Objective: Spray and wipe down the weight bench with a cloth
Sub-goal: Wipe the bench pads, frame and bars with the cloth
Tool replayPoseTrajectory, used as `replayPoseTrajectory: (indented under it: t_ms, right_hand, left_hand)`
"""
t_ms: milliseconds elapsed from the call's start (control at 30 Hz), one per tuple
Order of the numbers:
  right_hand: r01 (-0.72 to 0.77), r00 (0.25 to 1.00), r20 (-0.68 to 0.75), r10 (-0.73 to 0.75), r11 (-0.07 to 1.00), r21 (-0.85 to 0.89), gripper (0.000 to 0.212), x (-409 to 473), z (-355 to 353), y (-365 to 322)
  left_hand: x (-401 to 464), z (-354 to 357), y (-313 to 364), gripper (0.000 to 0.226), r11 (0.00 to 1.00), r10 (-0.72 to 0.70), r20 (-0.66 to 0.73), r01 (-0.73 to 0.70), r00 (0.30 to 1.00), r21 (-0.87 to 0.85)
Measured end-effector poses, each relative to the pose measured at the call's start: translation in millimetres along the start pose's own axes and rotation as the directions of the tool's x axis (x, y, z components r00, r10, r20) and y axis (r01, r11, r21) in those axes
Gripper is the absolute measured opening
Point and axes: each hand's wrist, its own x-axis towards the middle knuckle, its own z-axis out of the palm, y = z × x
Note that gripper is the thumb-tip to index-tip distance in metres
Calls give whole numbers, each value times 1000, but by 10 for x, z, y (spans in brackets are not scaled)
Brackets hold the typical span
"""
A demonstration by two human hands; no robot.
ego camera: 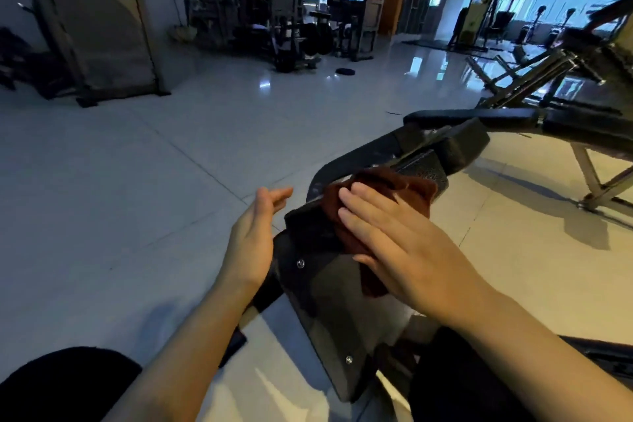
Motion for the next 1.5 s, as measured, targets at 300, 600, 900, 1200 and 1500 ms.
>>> replayPoseTrajectory:
  t_ms: [300, 600, 900, 1200, 1500]
  right_hand:
    - [-102, 995, -14, 103, 993, 53, 42, 19, 144, -149]
    - [-386, 895, -64, 442, 836, 390, 42, -184, 62, -456]
    - [-662, 709, -22, 705, 676, 324, 35, 67, -194, -12]
    - [-823, 544, 248, 801, 453, 343, 13, 175, -551, 89]
    - [-595, 791, 133, 597, 702, 392, 12, 203, -233, -688]
  left_hand:
    - [-217, 36, 200, 27, 990, 1, 108, 14, 994, -139]
    - [-244, 137, 370, 51, 968, 60, 236, 1, 970, -250]
    - [-96, 230, 536, 24, 949, 253, 249, -290, 935, 123]
    - [-170, 298, 615, 30, 886, 408, 115, -423, 906, 192]
    - [-289, -93, 166, 20, 787, 534, -146, -426, 833, 446]
